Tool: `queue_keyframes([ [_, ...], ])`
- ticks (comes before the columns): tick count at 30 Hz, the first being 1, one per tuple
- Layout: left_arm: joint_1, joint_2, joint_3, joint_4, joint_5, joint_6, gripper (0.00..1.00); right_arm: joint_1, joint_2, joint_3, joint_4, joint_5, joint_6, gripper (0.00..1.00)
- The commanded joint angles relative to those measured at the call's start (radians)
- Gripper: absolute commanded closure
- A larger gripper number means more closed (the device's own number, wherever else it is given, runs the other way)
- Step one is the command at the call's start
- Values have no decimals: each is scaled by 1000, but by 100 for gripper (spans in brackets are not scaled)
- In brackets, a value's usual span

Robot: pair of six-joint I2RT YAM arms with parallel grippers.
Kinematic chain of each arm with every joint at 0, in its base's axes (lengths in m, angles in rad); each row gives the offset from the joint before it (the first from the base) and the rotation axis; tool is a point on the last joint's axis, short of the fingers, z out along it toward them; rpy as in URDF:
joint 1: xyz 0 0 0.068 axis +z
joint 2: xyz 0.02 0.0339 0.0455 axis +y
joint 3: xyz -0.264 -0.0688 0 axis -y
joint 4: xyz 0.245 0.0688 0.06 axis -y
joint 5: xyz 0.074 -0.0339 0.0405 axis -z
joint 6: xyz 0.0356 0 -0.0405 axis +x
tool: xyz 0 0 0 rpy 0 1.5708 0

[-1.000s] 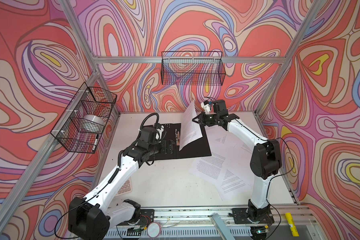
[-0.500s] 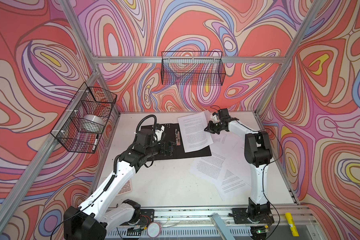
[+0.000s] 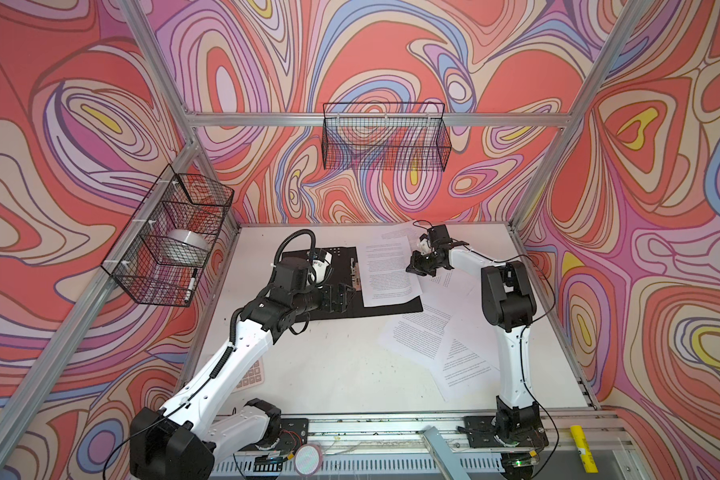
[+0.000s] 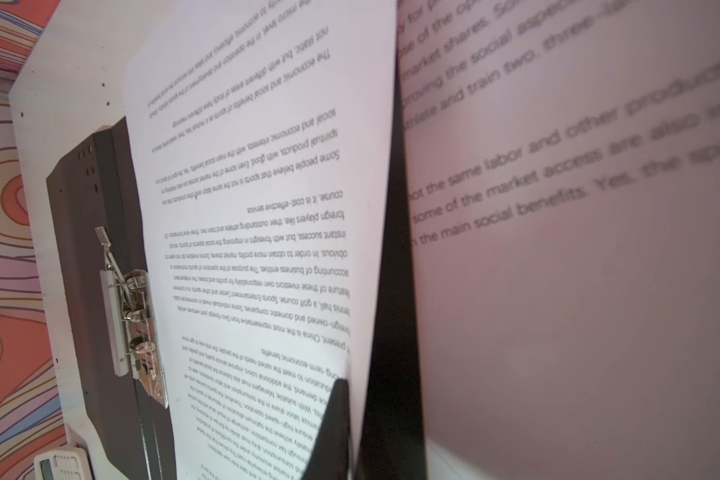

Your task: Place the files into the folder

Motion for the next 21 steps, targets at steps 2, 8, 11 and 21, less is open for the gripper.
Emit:
queue_keyframes([
  [2,4,16,11,-4,22,13,0,11,-4,-32,17,10,3,100],
  [8,4,19,10,-4,25,11,0,21,-10,-35,16,-4,10,100],
  [11,4,21,11,-5,29,11,0,32,-13,-33,11,-3,9,100],
  [21,4,22,10,-4,34,9,0,43,-36,-67,10,23,21,100],
])
